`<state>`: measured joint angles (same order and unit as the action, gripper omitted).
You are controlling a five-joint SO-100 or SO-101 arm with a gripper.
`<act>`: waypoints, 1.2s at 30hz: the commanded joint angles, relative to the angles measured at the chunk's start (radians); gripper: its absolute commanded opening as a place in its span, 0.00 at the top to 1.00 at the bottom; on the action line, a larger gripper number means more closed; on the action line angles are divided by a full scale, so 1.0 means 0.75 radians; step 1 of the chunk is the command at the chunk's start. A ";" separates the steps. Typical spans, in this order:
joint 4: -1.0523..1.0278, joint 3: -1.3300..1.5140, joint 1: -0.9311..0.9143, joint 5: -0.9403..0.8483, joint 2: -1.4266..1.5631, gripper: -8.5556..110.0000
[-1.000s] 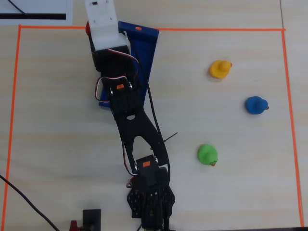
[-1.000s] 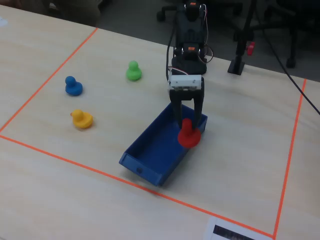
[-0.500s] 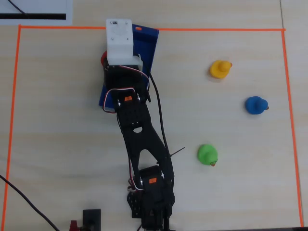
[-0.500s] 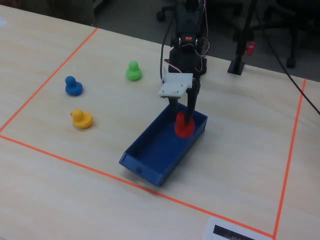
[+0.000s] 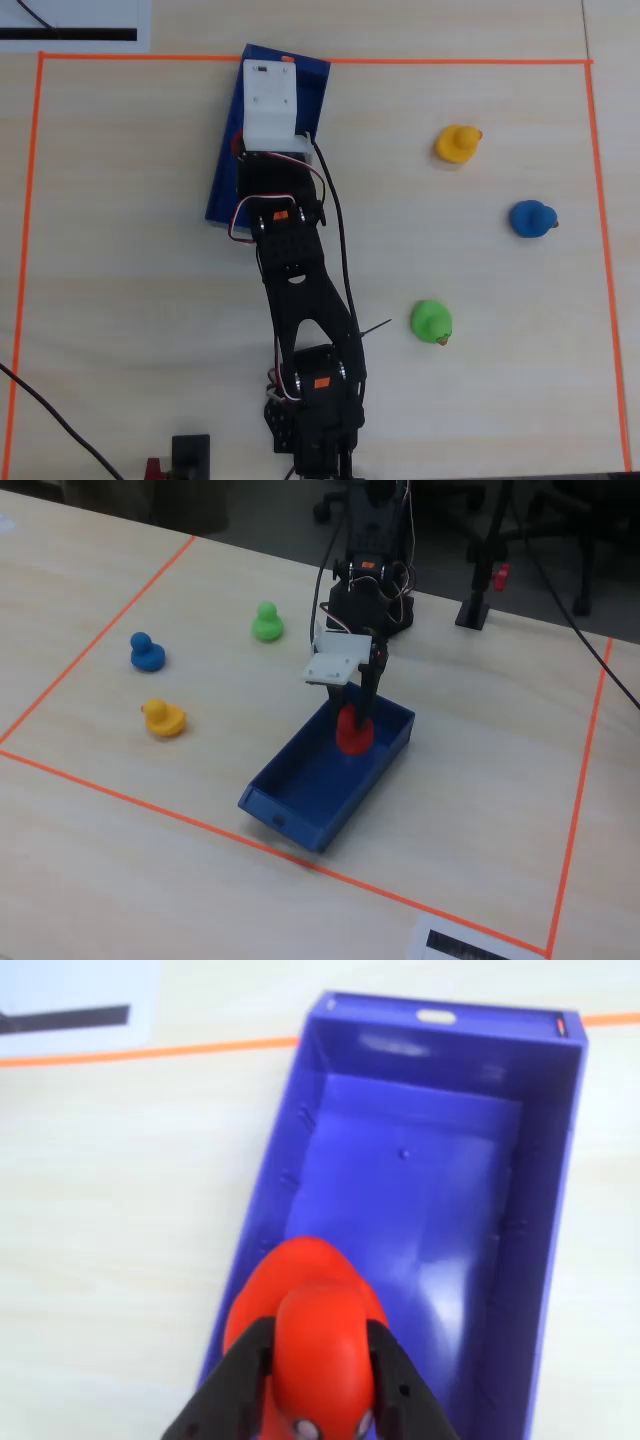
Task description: Grasp red duck and put it into box.
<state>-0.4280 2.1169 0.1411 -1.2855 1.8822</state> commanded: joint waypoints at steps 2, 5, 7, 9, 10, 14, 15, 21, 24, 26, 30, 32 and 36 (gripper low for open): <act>0.055 0.025 -0.014 -0.025 0.078 0.80; 0.082 0.051 -0.014 -0.025 0.082 0.76; 0.084 0.045 -0.016 -0.012 0.088 0.75; 0.082 0.035 -0.016 -0.004 0.102 0.74; 0.072 0.022 -0.016 -0.002 0.108 0.75; -0.057 -0.055 -0.016 0.002 0.168 0.80; -0.106 -0.076 -0.016 0.002 0.190 0.82; -0.417 -0.090 0.002 0.022 0.434 0.92; -0.520 -0.027 0.004 0.043 0.597 0.93; -0.591 0.018 -0.002 0.047 0.716 0.93; -0.749 0.155 -0.018 0.047 1.010 0.93; -0.816 0.266 -0.033 0.047 1.201 0.93; -0.992 0.511 -0.061 0.035 1.577 0.93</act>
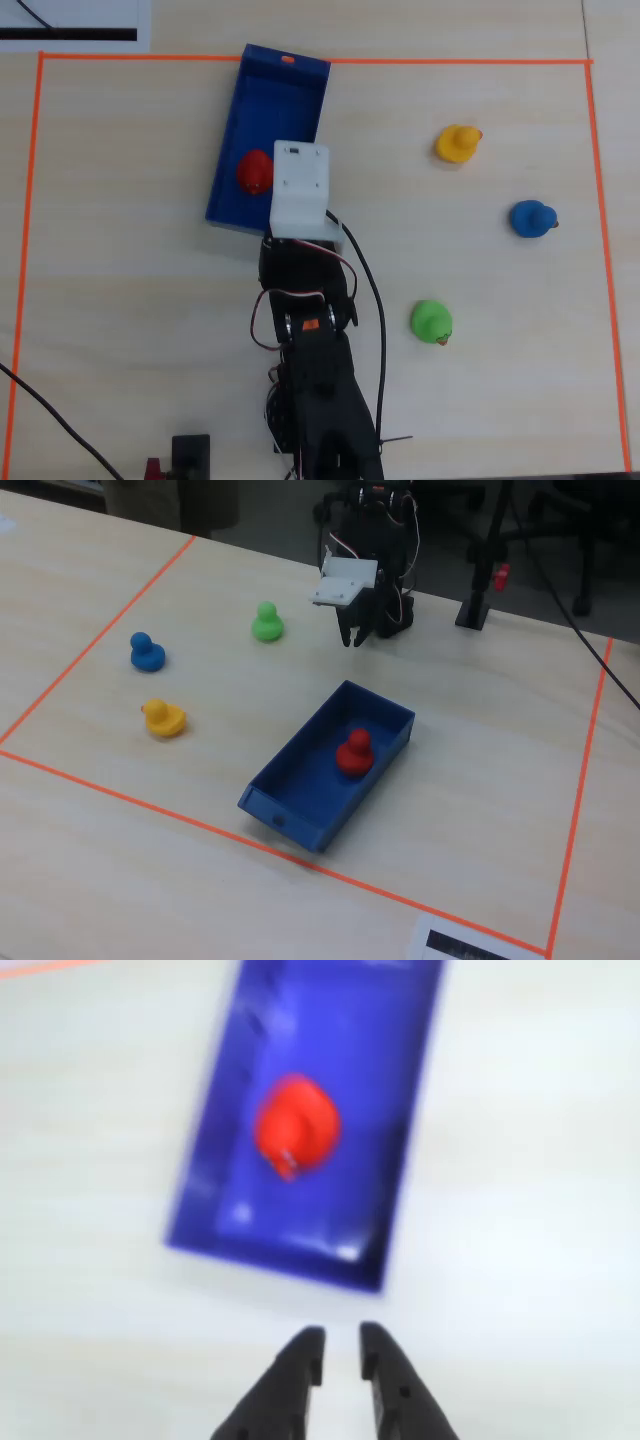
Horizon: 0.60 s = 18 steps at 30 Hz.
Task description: Grasp red duck and put it into box.
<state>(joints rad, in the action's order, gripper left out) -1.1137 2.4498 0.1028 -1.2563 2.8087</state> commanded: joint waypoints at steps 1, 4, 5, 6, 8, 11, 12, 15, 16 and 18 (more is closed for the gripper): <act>-0.121 0.115 -0.014 -0.010 0.419 0.93; -0.211 0.225 -0.029 -0.014 0.587 0.93; -0.233 0.258 -0.033 -0.014 0.628 0.93; -0.245 0.297 -0.037 -0.012 0.667 0.93; -0.252 0.348 -0.053 -0.004 0.669 0.93; -0.245 0.415 -0.072 0.006 0.669 0.93; -0.239 0.438 -0.076 0.014 0.669 0.93; -0.258 0.507 -0.076 0.029 0.669 0.93; -0.270 0.536 -0.076 0.029 0.669 0.93; -0.295 0.591 -0.076 0.029 0.669 0.93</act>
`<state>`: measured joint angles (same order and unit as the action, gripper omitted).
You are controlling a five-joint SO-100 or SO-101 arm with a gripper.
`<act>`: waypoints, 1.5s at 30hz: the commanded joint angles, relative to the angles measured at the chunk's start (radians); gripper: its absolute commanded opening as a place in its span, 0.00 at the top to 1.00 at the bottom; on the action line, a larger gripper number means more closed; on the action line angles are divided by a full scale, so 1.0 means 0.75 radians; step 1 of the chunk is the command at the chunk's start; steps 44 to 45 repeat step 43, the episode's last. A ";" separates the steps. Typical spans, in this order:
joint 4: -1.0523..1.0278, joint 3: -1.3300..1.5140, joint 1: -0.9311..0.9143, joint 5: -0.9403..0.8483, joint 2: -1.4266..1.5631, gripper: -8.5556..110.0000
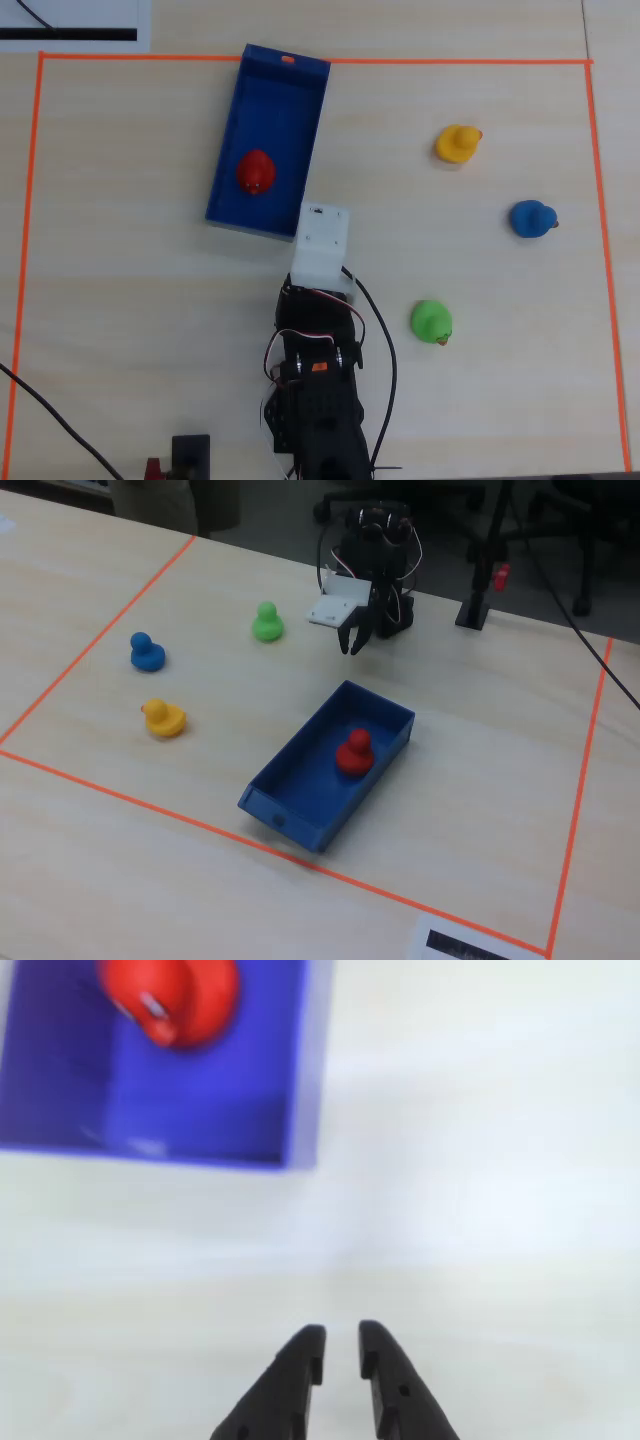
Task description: Grasp red duck and put it into box.
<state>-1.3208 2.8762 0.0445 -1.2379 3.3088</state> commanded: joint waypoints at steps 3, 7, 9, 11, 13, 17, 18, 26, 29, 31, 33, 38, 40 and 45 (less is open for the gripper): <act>-0.057 0.102 0.002 -0.004 0.002 0.93; -0.033 0.219 -0.008 0.002 0.002 0.93; -0.008 0.264 -0.016 0.002 0.002 0.93; 0.020 0.309 -0.020 0.004 0.002 0.93; 0.022 0.311 -0.022 0.004 0.002 0.93; 0.020 0.311 -0.022 -0.002 0.002 0.93; 0.020 0.311 -0.022 0.000 0.002 0.93; 0.016 0.311 -0.137 0.018 0.002 0.90; 0.016 0.311 -0.145 0.018 0.002 0.91; 0.016 0.313 -0.145 0.012 0.002 0.91; 0.016 0.313 -0.145 0.010 0.002 0.91; 0.016 0.313 -0.145 0.010 0.002 0.90; 0.016 0.313 -0.145 0.010 0.002 0.90; 0.016 0.313 -0.145 0.010 0.002 0.90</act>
